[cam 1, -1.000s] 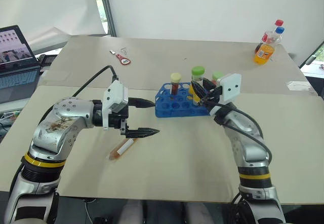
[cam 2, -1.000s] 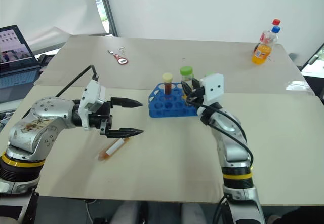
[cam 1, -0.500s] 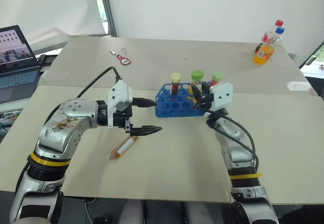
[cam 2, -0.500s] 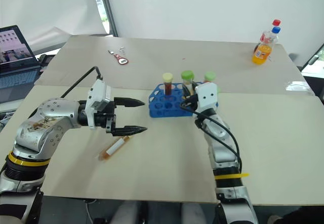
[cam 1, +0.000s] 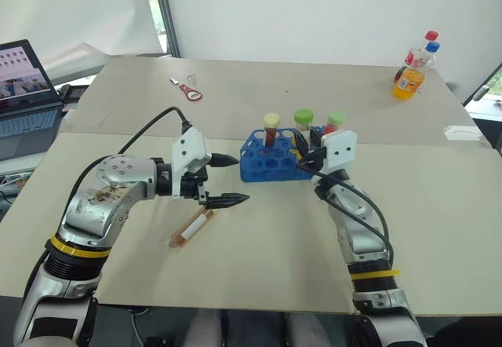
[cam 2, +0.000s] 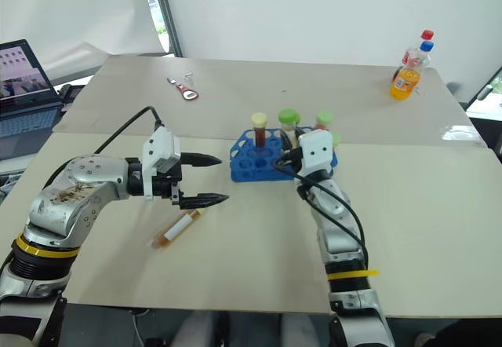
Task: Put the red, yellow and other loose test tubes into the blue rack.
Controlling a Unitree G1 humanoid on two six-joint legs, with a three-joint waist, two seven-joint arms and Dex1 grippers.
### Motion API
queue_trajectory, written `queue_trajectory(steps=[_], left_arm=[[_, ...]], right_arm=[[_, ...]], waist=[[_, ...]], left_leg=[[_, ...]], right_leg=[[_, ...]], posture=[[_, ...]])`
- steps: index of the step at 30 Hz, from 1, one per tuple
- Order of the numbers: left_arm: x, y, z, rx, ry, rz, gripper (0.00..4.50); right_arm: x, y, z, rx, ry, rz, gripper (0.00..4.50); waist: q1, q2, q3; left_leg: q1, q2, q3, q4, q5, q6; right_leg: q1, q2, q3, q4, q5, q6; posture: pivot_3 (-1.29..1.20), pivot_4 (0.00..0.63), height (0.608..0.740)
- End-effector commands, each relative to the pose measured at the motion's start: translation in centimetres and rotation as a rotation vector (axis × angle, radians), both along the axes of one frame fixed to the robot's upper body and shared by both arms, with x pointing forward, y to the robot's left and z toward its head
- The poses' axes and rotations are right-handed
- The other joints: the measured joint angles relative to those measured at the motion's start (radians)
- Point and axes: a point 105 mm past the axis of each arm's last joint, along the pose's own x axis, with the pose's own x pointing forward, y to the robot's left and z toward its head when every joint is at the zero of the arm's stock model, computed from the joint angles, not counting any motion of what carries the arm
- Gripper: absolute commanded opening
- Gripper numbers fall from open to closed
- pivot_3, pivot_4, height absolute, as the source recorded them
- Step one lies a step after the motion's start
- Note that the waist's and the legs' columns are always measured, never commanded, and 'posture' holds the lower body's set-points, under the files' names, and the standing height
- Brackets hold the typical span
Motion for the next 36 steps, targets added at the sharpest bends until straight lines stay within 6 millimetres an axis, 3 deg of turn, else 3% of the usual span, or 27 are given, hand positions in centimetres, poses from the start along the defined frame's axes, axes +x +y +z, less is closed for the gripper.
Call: queue_trajectory(steps=[1,5,13,19,21,28,32,36], left_arm=[[0.4,-0.2,0.9,0.005,-0.045,0.008,4.50],[0.5,-0.3,1.0,0.002,-0.053,0.008,4.50],[0.8,-0.5,1.1,-0.013,-0.065,0.022,4.50],[0.8,-0.6,1.4,-0.034,-0.059,0.038,4.50],[0.8,-0.6,1.5,-0.035,-0.058,0.039,4.50],[1.5,1.0,1.8,0.098,-0.022,0.149,4.50],[0.5,2.2,2.2,0.204,0.052,0.180,4.50],[-0.9,3.6,1.4,0.328,0.194,0.241,4.50]], right_arm=[[-0.5,0.5,0.5,-0.036,-0.038,-0.004,0.91],[-0.6,0.5,0.5,-0.014,-0.047,-0.019,0.91],[-0.2,-1.0,-0.3,0.195,0.004,-0.088,0.90],[-0.9,-0.4,-0.7,0.185,0.002,-0.050,0.89],[-1.1,-0.5,-0.7,0.199,-0.001,-0.052,1.95],[-2.1,-1.3,-1.1,0.093,0.027,-0.056,4.35],[-4.6,-2.5,-1.0,-0.019,0.058,0.028,4.35],[-7.6,-2.8,-0.2,-0.102,0.171,0.259,4.35]], waist=[[-0.001,0.000,0.000],[-0.001,0.000,0.000],[-0.001,0.000,0.000],[0.000,0.000,0.000],[-0.001,0.000,0.000],[0.001,0.000,0.000],[0.004,0.000,0.000],[0.002,0.000,0.001]], left_leg=[[0.000,0.000,0.000,0.000,0.000,0.000],[0.000,0.000,0.000,0.000,0.000,0.000],[0.000,0.000,-0.001,0.000,0.000,0.000],[0.000,0.000,-0.001,0.000,0.000,0.000],[0.000,0.000,-0.001,0.000,0.000,0.000],[0.000,0.000,-0.001,0.000,0.000,0.000],[-0.001,0.000,-0.002,-0.001,0.000,0.001],[-0.001,0.000,-0.002,-0.001,-0.001,0.001]], right_leg=[[0.000,0.000,0.000,0.000,0.000,0.000],[0.000,0.000,0.000,0.000,0.000,0.000],[0.000,0.000,0.000,0.001,0.000,0.000],[0.000,0.000,0.000,0.001,0.000,0.000],[0.000,0.000,0.000,0.001,0.000,0.000],[-0.001,0.000,0.000,0.000,0.000,0.000],[0.000,0.000,0.000,-0.001,0.000,0.000],[0.000,0.000,0.000,-0.002,0.000,0.000]], posture=[[0.00,0.150,0.691],[0.00,0.150,0.691],[0.00,0.150,0.691],[0.00,0.150,0.691],[0.00,0.150,0.691],[0.00,0.150,0.691],[0.00,0.150,0.691],[0.00,0.150,0.691]])
